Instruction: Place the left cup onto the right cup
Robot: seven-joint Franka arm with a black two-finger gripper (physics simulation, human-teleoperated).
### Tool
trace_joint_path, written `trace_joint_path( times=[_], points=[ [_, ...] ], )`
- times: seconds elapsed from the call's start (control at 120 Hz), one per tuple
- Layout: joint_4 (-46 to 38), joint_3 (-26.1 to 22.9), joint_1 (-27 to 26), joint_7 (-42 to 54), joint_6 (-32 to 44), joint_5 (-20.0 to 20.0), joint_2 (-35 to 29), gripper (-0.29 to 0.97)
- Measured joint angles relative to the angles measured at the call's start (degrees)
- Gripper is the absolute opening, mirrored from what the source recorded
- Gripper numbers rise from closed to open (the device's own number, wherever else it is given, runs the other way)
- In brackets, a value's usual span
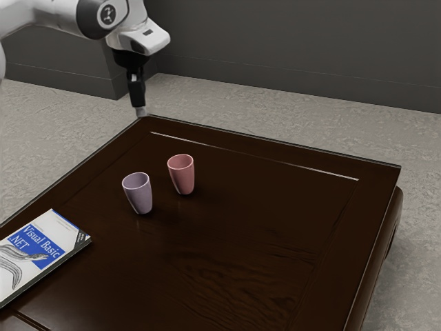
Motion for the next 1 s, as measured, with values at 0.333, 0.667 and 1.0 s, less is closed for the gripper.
trace_joint_path(
  times=[0.333, 0.667, 1.0],
  points=[
    [-19.75, 1.32, 3.25, -1.06, 6.94, -1.68, -1.96, 0.68],
    [-15.8, 3.81, 6.83, 2.26, 13.6, -3.45, 9.08, 0.68],
    [-15.94, 3.96, 6.8, 6.43, 25.82, -4.96, 16.22, 0.68]
  ],
)
